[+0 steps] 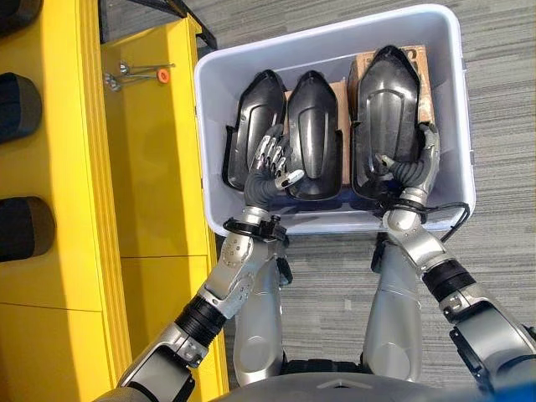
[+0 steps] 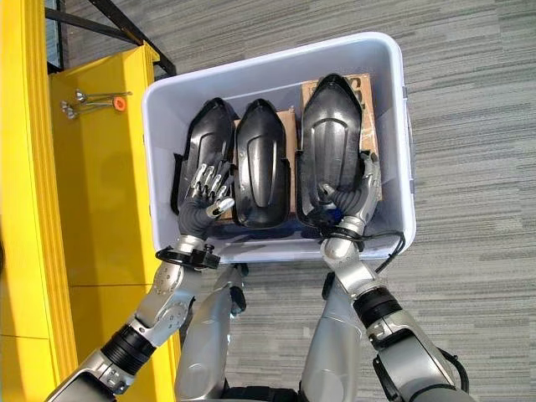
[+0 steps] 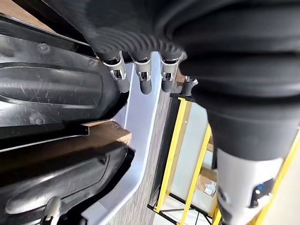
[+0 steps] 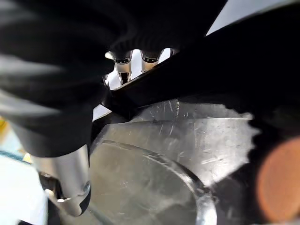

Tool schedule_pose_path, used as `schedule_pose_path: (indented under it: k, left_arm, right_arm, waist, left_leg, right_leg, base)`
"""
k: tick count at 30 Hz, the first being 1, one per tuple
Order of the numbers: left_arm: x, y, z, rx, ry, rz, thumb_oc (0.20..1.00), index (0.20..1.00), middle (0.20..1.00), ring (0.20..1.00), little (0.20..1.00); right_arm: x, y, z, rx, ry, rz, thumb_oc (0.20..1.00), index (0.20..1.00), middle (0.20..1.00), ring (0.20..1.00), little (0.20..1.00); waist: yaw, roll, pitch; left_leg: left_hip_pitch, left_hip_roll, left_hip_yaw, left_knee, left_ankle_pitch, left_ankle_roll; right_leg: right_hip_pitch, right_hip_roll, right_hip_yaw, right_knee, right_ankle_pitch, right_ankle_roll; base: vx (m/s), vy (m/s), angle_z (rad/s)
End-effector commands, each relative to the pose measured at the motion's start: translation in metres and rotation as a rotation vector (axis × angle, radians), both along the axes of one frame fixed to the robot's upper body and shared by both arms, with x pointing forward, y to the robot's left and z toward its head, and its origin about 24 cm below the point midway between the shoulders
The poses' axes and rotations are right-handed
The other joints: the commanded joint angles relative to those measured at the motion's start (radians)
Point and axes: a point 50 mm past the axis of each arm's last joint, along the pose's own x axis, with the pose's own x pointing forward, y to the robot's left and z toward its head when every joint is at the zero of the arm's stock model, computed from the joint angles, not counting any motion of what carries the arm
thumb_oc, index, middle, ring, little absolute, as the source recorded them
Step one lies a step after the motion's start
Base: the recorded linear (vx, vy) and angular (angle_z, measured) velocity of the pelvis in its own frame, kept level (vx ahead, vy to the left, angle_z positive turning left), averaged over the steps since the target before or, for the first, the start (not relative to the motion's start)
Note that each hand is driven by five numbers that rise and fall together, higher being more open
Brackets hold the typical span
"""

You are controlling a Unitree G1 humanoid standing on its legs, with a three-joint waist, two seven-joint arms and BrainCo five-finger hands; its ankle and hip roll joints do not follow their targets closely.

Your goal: Move parts from the plastic box to the shelf.

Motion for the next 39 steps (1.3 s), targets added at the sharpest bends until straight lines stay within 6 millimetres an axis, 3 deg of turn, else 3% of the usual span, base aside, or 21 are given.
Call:
schedule_pose_path:
  k: [1,10,13,18,33,39]
  left_arm:
    - [-0.005,0.0,0.028,-0.122,-0.143,-0.059,1.0,1.0,1.0,1.0,1.0]
    - [-0.007,-0.003,0.025,-0.105,-0.142,-0.018,1.0,1.0,1.0,1.0,1.0]
    - [-0.006,0.003,0.021,-0.182,-0.11,-0.015,1.0,1.0,1.0,1.0,1.0]
    - [-0.006,0.005,0.018,-0.206,-0.098,-0.008,1.0,1.0,1.0,1.0,1.0]
    - [-0.007,-0.001,0.015,-0.225,-0.072,-0.033,1.0,1.0,1.0,1.0,1.0]
    - [-0.008,-0.003,0.014,-0.23,-0.074,-0.037,1.0,1.0,1.0,1.0,1.0]
  right_arm:
    - [-0.001,0.015,0.043,-0.026,-0.25,0.044,1.0,1.0,1.0,1.0,1.0]
    - [-0.015,0.02,0.037,-0.052,-0.298,0.071,1.0,1.0,1.0,1.0,1.0]
    - [-0.014,0.019,0.033,-0.061,-0.268,0.065,1.0,1.0,1.0,1.0,1.0]
    - [-0.016,0.015,0.022,0.032,-0.253,0.03,1.0,1.0,1.0,1.0,1.0]
    - [-0.019,0.01,0.025,0.195,-0.292,0.005,1.0,1.0,1.0,1.0,1.0]
    - [-0.014,0.013,0.022,0.137,-0.224,0.01,1.0,1.0,1.0,1.0,1.0]
  waist:
    - [0.013,0.009,0.007]
    - [-0.013,0.02,0.007]
    - [-0.013,0.023,0.007]
    - [-0.01,0.024,0.007]
    - [-0.023,0.045,0.007]
    - [-0.023,0.057,0.007]
  left_leg:
    - [0.008,-0.079,0.003,0.037,-0.167,0.008]
    - [0.019,-0.076,0.026,0.032,-0.165,0.004]
    - [0.024,-0.076,0.027,0.027,-0.164,0.003]
    - [0.018,-0.073,0.029,0.027,-0.163,0.004]
    - [0.016,-0.081,0.039,0.016,-0.159,0.004]
    - [0.017,-0.086,0.044,0.014,-0.158,0.003]
  right_leg:
    - [0.024,0.128,-0.064,-0.032,-0.042,-0.09]
    - [0.017,0.125,-0.048,-0.041,-0.04,-0.09]
    - [0.018,0.124,-0.05,-0.041,-0.041,-0.091]
    - [0.01,0.122,-0.052,-0.037,-0.041,-0.093]
    - [-0.012,0.122,-0.037,-0.034,-0.041,-0.096]
    - [-0.018,0.12,-0.031,-0.032,-0.043,-0.1]
  base:
    - [0.0,0.082,-0.01]
    - [0.0,0.053,-0.01]
    - [0.0,0.0,0.0]
    - [0.0,0.0,0.0]
    - [0.0,0.009,-0.02]
    - [0.01,0.017,0.0]
